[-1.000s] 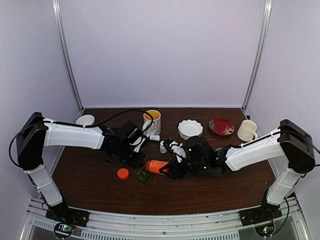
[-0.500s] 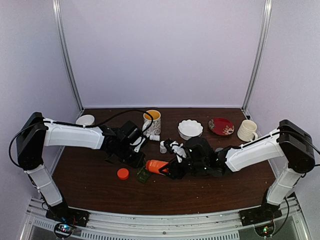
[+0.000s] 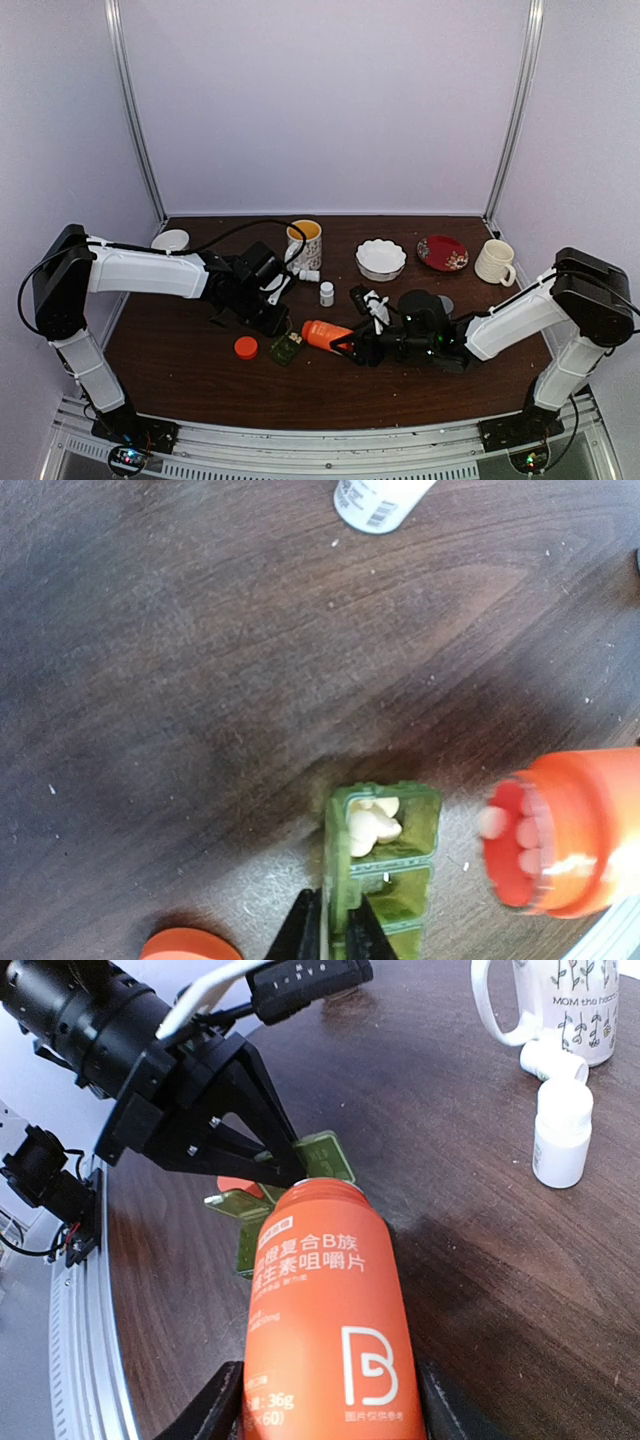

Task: Sort the pills into containers
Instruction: Pour the pill into the compartment of the pill container, then pick up the lid of the pill bottle from the center of the board.

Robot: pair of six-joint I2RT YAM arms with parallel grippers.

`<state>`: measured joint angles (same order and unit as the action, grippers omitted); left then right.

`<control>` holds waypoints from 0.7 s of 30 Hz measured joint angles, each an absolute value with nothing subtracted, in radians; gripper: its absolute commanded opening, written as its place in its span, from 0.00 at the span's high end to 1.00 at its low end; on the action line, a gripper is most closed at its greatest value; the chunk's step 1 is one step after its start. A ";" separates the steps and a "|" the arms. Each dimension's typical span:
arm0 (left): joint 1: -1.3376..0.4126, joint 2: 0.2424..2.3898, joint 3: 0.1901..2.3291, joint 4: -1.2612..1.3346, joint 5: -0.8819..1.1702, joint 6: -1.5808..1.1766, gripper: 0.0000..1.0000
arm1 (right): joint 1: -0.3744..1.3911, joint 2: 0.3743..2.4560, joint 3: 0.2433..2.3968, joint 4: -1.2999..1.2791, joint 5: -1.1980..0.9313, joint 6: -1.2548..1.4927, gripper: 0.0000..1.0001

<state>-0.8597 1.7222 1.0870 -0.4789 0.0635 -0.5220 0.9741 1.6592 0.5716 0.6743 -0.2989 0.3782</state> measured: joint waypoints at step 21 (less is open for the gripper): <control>-0.861 1.558 1.157 -0.670 -0.099 -0.548 0.38 | 0.969 1.187 0.333 1.193 -0.352 0.362 1.00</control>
